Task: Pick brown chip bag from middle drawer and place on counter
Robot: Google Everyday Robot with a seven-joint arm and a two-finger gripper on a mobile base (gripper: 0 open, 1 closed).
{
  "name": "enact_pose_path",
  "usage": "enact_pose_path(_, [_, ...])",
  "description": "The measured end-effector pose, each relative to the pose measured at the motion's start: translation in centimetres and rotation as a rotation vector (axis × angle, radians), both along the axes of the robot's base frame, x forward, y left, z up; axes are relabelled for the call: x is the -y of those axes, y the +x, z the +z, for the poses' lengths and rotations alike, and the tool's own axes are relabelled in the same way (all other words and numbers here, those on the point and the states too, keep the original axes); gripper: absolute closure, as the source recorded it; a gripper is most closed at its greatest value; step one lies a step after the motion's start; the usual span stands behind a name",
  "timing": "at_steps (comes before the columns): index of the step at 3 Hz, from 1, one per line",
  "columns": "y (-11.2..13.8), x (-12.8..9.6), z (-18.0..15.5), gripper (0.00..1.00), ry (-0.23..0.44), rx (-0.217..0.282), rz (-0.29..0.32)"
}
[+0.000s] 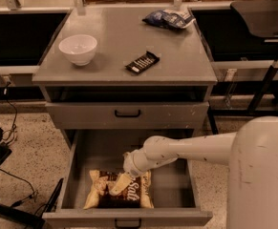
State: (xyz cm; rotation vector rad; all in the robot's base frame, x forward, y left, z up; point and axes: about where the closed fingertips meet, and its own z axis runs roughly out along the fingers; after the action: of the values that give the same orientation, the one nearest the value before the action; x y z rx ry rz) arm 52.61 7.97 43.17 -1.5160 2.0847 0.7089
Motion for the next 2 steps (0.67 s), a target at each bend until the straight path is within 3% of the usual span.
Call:
enact_pose_path(1, [-0.1,-0.8,-3.4,0.0,-0.009,-0.027,0.004])
enact_pose_path(2, [-0.3,-1.9,-5.3,0.19,-0.018,-0.033,0.034])
